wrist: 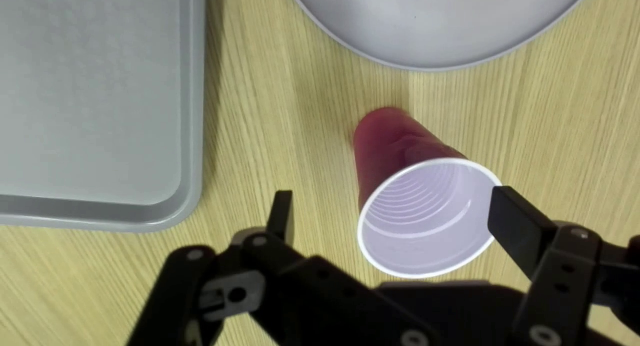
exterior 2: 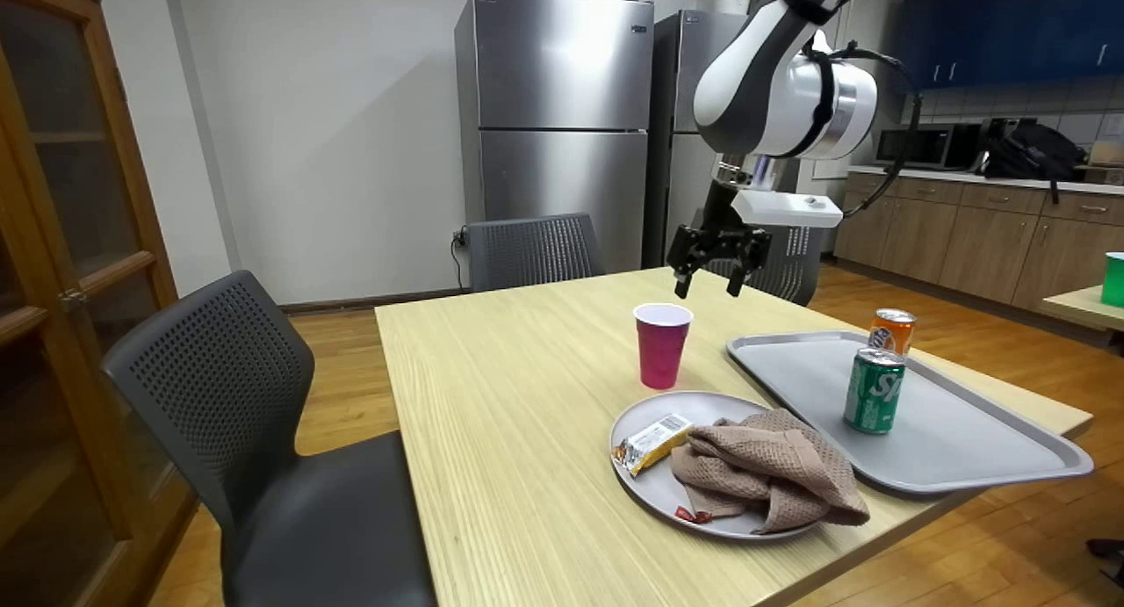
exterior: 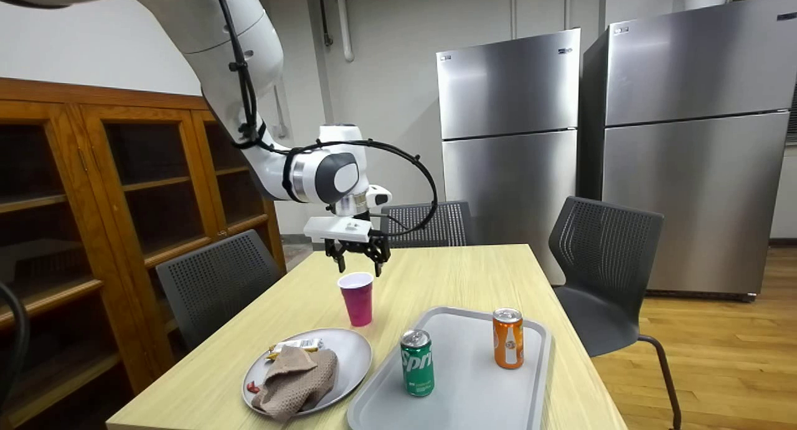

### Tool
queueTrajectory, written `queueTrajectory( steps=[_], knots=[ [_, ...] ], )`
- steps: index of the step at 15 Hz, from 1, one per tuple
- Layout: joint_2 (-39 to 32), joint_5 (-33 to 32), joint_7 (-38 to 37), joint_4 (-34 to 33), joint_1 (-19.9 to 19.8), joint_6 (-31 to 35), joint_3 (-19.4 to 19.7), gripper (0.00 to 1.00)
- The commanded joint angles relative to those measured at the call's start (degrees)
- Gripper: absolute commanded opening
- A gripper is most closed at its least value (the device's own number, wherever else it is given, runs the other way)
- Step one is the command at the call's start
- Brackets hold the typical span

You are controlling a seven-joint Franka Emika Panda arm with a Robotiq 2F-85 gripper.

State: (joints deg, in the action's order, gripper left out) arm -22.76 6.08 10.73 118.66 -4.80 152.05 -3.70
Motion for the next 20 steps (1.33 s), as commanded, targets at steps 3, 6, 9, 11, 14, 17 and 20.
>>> queueTrajectory(
  steps=[3, 6, 9, 11, 14, 17, 20],
  knots=[
    [1.4, -0.6, 0.1, 1.8, 0.2, -0.1, 0.3, 1.00],
    [1.0, -0.6, 0.1, 1.7, 0.1, 0.0, 0.3, 1.00],
    [0.9, -0.6, 0.1, 1.7, 0.1, 0.0, 0.3, 1.00],
    [0.9, -0.6, 0.1, 1.7, 0.1, 0.0, 0.3, 1.00],
    [0.9, -0.6, 0.1, 1.7, 0.1, 0.0, 0.3, 1.00],
    [3.6, -0.7, 0.1, 5.3, 1.1, 2.8, -0.4, 1.00],
    [5.3, -1.0, -3.1, 7.7, 2.8, 5.8, -0.1, 1.00]
  ],
)
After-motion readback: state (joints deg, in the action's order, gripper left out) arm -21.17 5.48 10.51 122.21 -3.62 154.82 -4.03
